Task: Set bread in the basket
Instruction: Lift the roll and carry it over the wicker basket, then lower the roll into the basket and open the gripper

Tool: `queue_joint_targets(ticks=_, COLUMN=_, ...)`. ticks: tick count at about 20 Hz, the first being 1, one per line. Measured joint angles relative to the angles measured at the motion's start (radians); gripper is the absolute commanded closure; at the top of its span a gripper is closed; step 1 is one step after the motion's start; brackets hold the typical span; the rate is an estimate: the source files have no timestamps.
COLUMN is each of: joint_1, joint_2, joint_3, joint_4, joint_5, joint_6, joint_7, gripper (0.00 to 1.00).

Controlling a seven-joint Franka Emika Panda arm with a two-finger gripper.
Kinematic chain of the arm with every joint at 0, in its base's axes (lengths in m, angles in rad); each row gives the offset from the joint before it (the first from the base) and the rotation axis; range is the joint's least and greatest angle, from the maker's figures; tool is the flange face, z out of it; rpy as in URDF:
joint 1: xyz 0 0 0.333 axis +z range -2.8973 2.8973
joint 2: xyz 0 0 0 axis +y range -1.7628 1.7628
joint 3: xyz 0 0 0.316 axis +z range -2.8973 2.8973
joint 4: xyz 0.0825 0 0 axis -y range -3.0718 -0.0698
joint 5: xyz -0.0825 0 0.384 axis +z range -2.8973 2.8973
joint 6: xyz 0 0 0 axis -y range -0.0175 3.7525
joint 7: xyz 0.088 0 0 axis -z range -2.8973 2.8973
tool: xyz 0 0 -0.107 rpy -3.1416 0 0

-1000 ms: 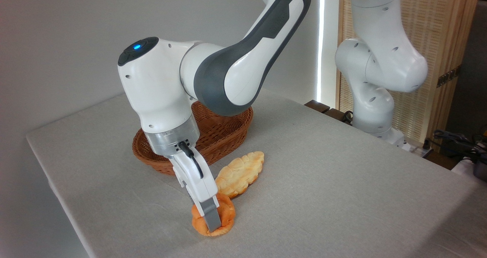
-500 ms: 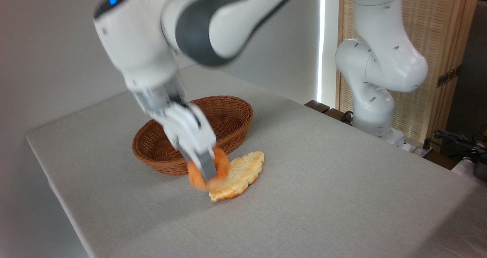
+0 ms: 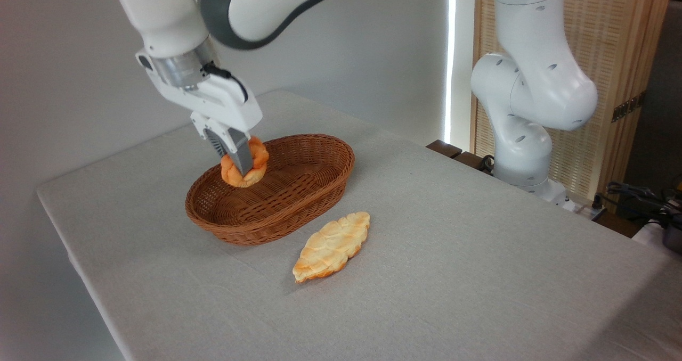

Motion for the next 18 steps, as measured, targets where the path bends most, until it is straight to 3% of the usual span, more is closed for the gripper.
queue_joint_targets(ticks=1, joint_1=-0.006, joint_2=0.007, joint_3=0.0, joint_4=-0.016, joint_5=0.0, joint_6=0.028, joint_7=-0.012, gripper=0.0)
queue_joint_targets(ticks=6, joint_1=-0.002, joint_2=0.013, joint_3=0.003, joint_4=-0.059, joint_5=0.001, joint_6=0.094, joint_7=-0.016, gripper=0.0)
queue_joint_targets(ticks=11, joint_1=0.0, joint_2=0.013, joint_3=0.003, joint_4=-0.061, joint_5=0.045, joint_6=0.105, joint_7=-0.016, gripper=0.0)
queue_joint_targets(ticks=18, joint_1=0.001, joint_2=-0.009, joint_3=0.004, joint_4=-0.045, joint_5=0.048, joint_6=0.112, joint_7=-0.016, gripper=0.0)
